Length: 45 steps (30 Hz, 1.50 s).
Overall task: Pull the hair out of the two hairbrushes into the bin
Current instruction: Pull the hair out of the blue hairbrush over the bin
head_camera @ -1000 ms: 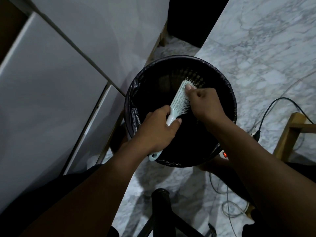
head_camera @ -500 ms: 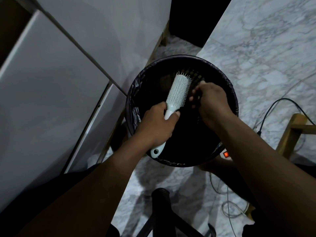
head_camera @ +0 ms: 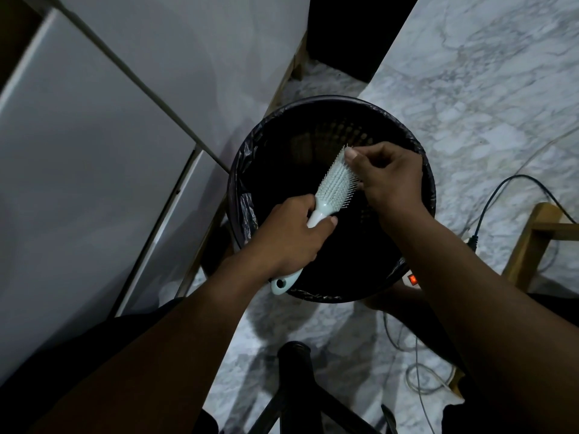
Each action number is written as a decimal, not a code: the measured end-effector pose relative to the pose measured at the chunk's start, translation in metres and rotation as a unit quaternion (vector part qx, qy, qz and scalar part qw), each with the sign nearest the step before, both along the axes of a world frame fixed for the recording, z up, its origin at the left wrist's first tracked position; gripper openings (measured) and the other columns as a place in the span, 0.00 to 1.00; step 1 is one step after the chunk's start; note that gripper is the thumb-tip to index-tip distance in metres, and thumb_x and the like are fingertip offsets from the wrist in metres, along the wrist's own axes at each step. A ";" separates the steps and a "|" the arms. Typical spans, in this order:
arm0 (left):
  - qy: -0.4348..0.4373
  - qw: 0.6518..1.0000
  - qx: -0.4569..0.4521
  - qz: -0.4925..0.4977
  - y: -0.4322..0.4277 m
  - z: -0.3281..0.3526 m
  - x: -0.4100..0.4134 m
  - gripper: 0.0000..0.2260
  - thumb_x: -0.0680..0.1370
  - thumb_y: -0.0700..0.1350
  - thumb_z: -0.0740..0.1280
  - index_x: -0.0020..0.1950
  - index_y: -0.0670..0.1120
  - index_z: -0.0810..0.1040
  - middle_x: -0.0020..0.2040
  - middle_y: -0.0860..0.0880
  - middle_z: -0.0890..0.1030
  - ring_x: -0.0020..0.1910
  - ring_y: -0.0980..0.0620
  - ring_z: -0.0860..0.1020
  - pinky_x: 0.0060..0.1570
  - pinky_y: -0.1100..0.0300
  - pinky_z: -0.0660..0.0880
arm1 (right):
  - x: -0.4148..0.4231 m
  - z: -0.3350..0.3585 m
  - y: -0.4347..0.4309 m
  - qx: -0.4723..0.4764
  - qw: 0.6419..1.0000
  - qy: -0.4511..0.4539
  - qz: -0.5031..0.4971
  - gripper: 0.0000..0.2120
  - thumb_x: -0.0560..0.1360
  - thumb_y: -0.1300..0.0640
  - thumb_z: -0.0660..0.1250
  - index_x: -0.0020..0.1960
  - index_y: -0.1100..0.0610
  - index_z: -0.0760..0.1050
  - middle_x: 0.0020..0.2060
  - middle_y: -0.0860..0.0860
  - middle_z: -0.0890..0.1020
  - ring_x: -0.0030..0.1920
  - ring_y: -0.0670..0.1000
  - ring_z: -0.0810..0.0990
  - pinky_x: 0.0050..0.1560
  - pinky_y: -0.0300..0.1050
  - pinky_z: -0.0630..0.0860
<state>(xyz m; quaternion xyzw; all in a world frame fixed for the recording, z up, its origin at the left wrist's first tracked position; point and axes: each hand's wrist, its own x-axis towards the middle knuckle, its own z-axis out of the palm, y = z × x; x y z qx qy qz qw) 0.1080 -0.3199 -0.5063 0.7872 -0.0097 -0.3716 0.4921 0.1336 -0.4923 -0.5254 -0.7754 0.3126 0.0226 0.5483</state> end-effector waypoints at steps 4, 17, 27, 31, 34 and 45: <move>0.002 1.000 0.001 -0.012 0.001 -0.002 0.001 0.04 0.81 0.47 0.68 0.51 0.48 0.78 0.23 0.58 0.77 0.20 0.61 0.75 0.25 0.66 0.70 | 0.000 -0.003 0.002 -0.016 0.999 0.026 -0.025 0.12 0.70 0.41 0.74 0.38 0.49 0.83 0.37 0.49 0.87 0.42 0.50 0.87 0.49 0.60 0.84; -0.006 0.996 0.088 -0.033 0.007 -0.014 0.001 0.11 0.79 0.55 0.69 0.55 0.49 0.80 0.39 0.50 0.83 0.33 0.52 0.82 0.35 0.57 0.77 | 0.008 -0.006 0.002 0.113 0.965 0.131 -0.198 0.21 0.83 0.46 0.60 0.36 0.56 0.74 0.36 0.52 0.81 0.37 0.51 0.79 0.43 0.49 0.76; -0.058 0.983 0.172 0.001 0.019 -0.011 0.001 0.11 0.78 0.56 0.70 0.45 0.48 0.79 0.37 0.53 0.80 0.35 0.56 0.80 0.30 0.63 0.69 | -0.002 -0.010 0.011 -0.037 0.988 0.147 -0.025 0.09 0.73 0.58 0.73 0.52 0.53 0.77 0.49 0.50 0.83 0.51 0.54 0.84 0.60 0.52 0.81; -0.106 0.974 0.200 0.026 0.026 -0.001 -0.007 0.12 0.77 0.55 0.71 0.44 0.47 0.78 0.41 0.49 0.82 0.39 0.50 0.82 0.33 0.61 0.71 | -0.005 0.005 0.018 -0.045 0.982 0.168 0.069 0.28 0.72 0.52 0.75 0.70 0.55 0.72 0.63 0.55 0.80 0.61 0.57 0.80 0.65 0.56 0.77; -0.129 0.968 0.210 0.048 0.031 0.014 -0.017 0.12 0.78 0.54 0.71 0.49 0.45 0.78 0.43 0.49 0.82 0.39 0.52 0.80 0.31 0.61 0.71 | -0.012 0.017 0.017 -0.048 0.979 0.170 0.103 0.21 0.74 0.51 0.73 0.64 0.55 0.76 0.60 0.55 0.82 0.59 0.56 0.81 0.64 0.55 0.78; -0.209 0.941 0.260 0.061 0.044 0.159 -0.039 0.15 0.75 0.56 0.72 0.51 0.44 0.81 0.50 0.42 0.84 0.51 0.40 0.82 0.43 0.58 0.72 | -0.028 0.186 0.024 -0.150 0.941 0.072 0.294 0.12 0.77 0.56 0.70 0.57 0.62 0.80 0.49 0.58 0.82 0.52 0.59 0.82 0.51 0.48 0.76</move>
